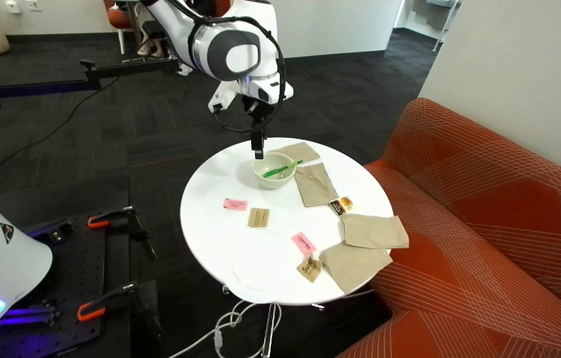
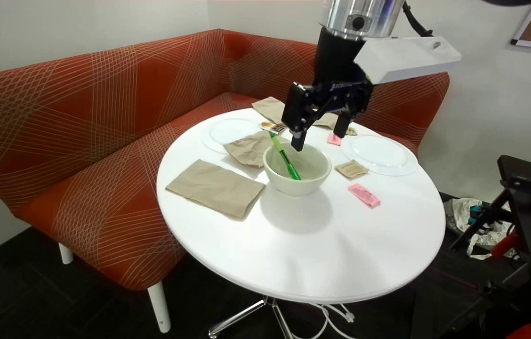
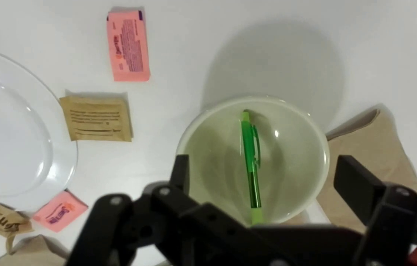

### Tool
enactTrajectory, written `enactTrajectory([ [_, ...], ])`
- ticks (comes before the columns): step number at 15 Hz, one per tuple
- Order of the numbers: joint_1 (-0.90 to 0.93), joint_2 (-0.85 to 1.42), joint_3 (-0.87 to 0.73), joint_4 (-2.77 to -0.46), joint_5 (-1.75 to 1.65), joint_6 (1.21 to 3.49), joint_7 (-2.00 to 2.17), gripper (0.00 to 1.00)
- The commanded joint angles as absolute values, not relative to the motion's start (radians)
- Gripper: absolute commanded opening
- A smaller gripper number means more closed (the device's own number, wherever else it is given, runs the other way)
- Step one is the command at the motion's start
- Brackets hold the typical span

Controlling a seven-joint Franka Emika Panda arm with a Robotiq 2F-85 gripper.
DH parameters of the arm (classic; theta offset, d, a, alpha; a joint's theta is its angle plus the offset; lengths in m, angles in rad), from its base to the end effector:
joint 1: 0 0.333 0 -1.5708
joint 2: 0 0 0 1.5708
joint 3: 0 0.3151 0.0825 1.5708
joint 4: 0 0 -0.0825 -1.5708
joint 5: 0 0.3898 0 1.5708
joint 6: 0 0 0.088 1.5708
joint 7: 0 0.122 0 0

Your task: Remove the green pen from the bowl and put it on the table

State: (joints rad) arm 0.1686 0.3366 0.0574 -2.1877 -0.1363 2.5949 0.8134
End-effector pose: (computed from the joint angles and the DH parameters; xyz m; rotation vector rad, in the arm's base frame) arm 0.5562 0.1299 0.2179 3.0368 -0.7389 0.1412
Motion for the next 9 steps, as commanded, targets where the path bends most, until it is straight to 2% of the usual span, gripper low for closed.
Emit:
enactTrajectory([
  [1, 0.197, 0.406, 0.018, -2.130, -0.128, 2.634, 0.806, 1.00],
  [9, 0.197, 0.518, -0.009, -2.038, -0.082, 2.641, 0.778, 1.00],
])
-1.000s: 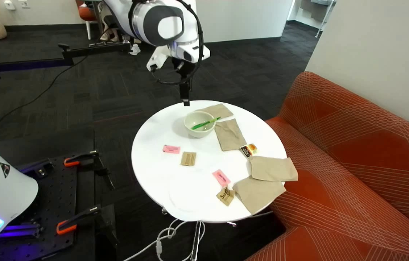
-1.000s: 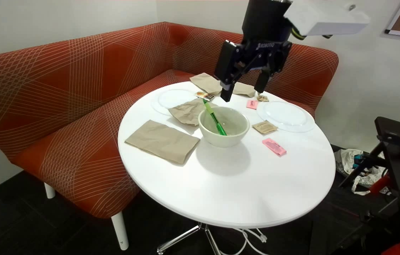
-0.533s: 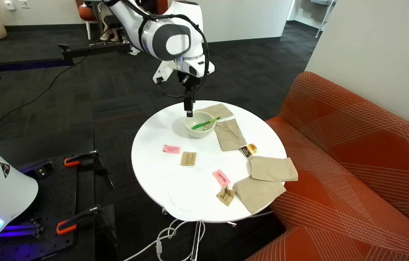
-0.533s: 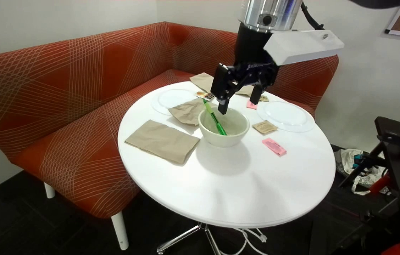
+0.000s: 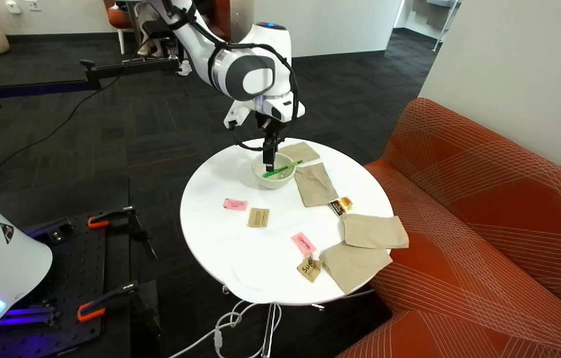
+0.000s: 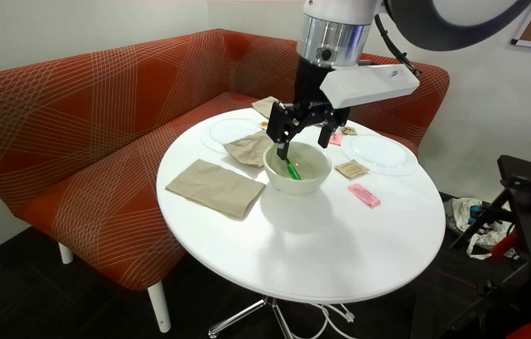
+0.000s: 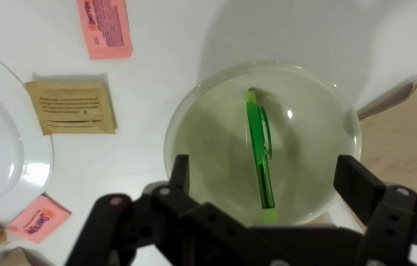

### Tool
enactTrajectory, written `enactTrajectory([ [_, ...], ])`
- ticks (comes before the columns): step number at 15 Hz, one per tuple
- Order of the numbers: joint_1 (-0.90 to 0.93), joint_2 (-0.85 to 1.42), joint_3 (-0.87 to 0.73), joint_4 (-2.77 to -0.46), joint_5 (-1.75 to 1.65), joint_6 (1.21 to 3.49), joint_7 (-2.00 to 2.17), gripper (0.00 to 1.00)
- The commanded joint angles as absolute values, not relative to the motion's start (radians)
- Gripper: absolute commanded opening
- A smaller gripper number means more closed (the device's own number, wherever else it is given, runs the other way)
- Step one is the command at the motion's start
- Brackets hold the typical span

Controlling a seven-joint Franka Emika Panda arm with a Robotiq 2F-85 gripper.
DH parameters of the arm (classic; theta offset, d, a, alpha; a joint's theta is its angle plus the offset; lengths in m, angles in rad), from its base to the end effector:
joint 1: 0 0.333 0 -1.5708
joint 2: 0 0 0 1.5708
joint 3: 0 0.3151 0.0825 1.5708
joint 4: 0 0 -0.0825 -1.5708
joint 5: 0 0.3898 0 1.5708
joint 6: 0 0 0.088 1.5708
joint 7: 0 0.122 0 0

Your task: Remove the green pen from the bowl and put it on the table

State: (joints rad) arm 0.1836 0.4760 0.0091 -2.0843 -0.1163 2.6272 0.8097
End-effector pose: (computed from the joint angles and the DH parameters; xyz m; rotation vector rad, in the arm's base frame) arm 0.5852 0.1162 0.1789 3.0170 -0.8006 0.1341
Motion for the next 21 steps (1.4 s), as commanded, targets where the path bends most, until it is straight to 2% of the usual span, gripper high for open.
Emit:
enactTrajectory([
  [1, 0.197, 0.529, -0.011, -2.027, -0.078, 2.639, 0.777, 0.94],
  [2, 0.197, 0.539, -0.013, -2.015, -0.075, 2.637, 0.774, 0.81],
  [3, 0.196, 0.547, -0.014, -2.005, -0.071, 2.635, 0.772, 0.75],
  [4, 0.195, 0.556, -0.014, -1.995, -0.066, 2.633, 0.770, 0.74],
  [5, 0.195, 0.565, -0.015, -1.984, -0.061, 2.630, 0.768, 0.66],
  [7, 0.194, 0.583, -0.017, -1.963, -0.055, 2.626, 0.765, 0.62],
  [12, 0.189, 0.626, -0.022, -1.912, -0.042, 2.609, 0.757, 0.68],
  [13, 0.188, 0.635, -0.023, -1.904, -0.039, 2.607, 0.755, 0.65],
  [14, 0.188, 0.641, -0.024, -1.898, -0.035, 2.605, 0.753, 0.55],
  [15, 0.188, 0.648, -0.026, -1.891, -0.030, 2.607, 0.744, 0.40],
  [16, 0.189, 0.653, -0.029, -1.885, -0.023, 2.606, 0.740, 0.31],
  [20, 0.206, 0.644, -0.048, -1.887, -0.029, 2.606, 0.743, 0.00],
  [21, 0.214, 0.634, -0.056, -1.896, -0.036, 2.609, 0.750, 0.00],
])
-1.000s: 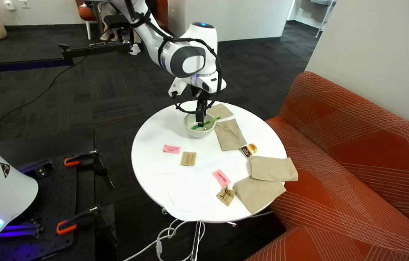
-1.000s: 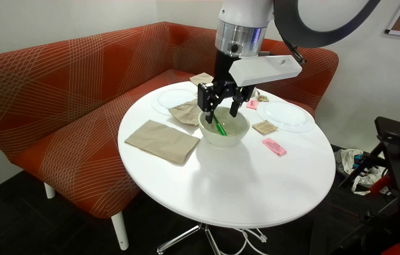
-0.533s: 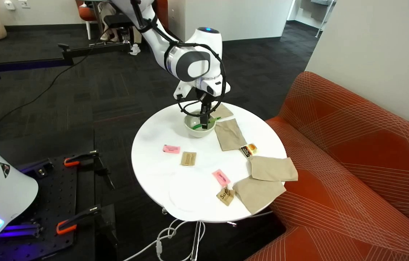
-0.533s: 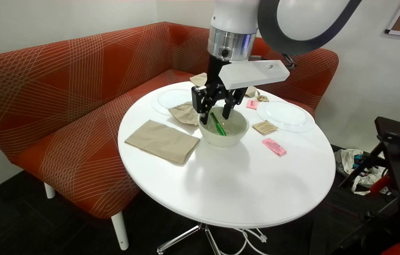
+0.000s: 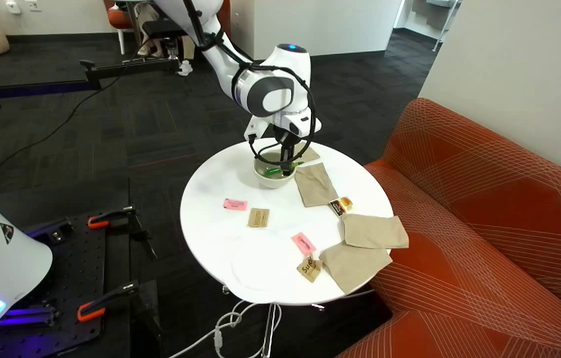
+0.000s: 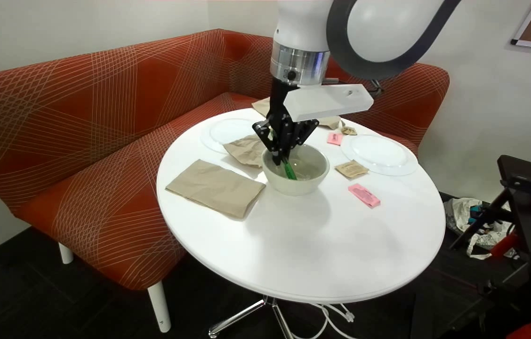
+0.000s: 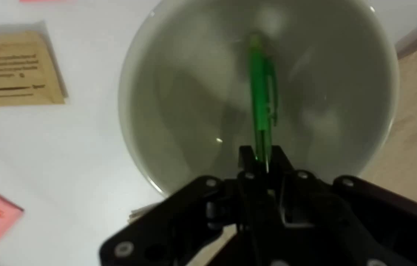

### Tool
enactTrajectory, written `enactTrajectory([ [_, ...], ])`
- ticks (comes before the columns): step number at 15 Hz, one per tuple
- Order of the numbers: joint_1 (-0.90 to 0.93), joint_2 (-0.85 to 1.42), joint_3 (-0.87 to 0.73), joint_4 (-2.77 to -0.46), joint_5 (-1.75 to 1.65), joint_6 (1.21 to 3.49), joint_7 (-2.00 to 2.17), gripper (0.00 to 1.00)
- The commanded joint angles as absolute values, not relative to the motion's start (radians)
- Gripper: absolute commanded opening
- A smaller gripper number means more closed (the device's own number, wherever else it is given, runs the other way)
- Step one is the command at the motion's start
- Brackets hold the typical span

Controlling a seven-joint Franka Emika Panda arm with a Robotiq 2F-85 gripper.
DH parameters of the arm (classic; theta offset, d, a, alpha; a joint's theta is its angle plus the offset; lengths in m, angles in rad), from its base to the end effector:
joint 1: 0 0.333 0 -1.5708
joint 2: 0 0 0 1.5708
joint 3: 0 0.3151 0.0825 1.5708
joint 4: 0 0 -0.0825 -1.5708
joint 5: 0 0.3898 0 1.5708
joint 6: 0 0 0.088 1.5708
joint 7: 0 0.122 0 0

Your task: Remove the green pen from the bowl and put it on the table

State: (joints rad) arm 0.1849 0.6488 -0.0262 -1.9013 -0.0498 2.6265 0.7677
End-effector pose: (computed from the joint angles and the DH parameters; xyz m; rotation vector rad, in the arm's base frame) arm 0.6308 0.1022 0.1418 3.0130 -0.8675 0.1364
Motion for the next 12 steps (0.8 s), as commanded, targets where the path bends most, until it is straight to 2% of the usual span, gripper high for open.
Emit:
enactTrajectory([
  [1, 0.220, 0.626, -0.062, -1.903, -0.039, 2.610, 0.757, 0.00],
  [2, 0.230, 0.612, -0.071, -1.917, -0.044, 2.615, 0.766, 0.03],
  [12, 0.232, 0.340, -0.060, -2.159, -0.005, 2.624, 0.772, 0.03],
])
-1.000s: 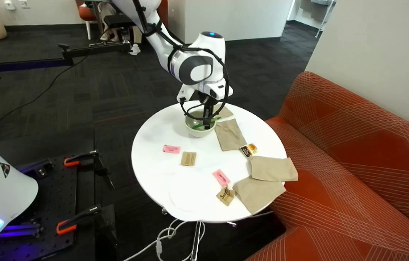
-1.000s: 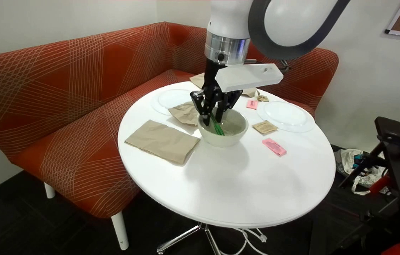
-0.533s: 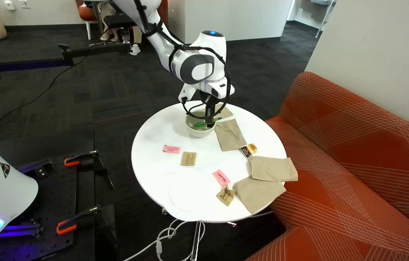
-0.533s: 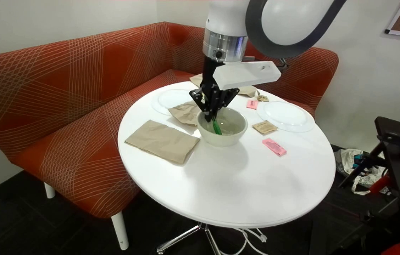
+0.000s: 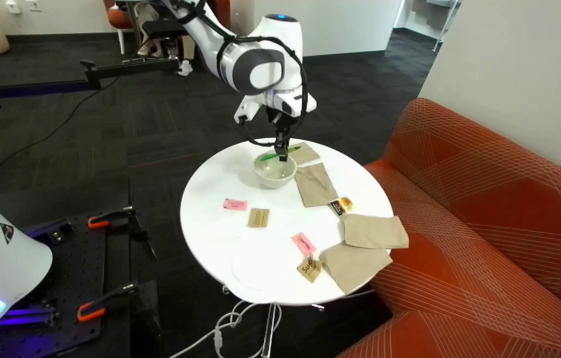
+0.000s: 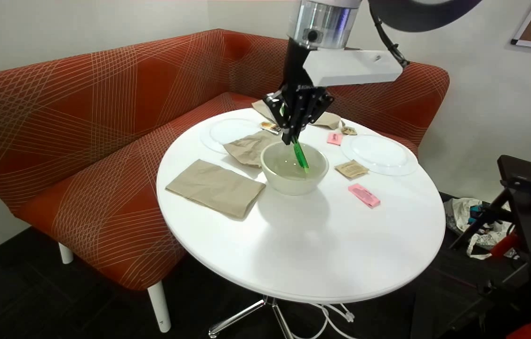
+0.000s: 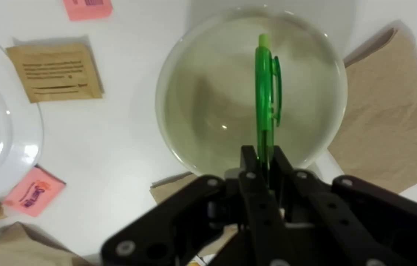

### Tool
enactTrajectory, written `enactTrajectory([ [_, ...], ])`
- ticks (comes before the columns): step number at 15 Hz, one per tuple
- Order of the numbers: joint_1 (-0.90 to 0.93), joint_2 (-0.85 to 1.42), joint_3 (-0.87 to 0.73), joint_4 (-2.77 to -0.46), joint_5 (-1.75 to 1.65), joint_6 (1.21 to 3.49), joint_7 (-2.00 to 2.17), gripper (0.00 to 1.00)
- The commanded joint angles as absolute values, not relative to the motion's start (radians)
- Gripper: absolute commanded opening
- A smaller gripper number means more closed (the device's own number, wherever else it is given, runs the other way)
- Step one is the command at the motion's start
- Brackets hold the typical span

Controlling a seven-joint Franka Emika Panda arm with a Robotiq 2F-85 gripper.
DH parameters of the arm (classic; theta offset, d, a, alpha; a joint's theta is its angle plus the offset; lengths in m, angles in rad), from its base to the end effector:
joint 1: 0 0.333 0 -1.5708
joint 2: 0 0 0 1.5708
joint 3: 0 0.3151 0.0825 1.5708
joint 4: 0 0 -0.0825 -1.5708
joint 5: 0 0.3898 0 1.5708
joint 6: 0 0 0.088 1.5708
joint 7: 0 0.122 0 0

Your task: Remove the green pen from the bowl and put it on the table

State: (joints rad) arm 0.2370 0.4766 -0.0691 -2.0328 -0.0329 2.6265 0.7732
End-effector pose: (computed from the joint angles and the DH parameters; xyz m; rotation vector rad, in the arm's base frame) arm 0.6077 0.1041 0.1992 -3.0003 0.8759 -0.1991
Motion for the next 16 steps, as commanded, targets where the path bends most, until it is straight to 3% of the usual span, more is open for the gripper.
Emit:
enactTrajectory([
  [1, 0.230, 0.304, -0.055, -2.190, -0.002, 2.618, 0.771, 0.03],
  [9, 0.263, 0.050, 0.040, -2.396, -0.192, 2.594, 0.717, 0.03],
  [16, 0.264, 0.004, 0.191, -2.435, -0.170, 2.590, 0.439, 0.03],
])
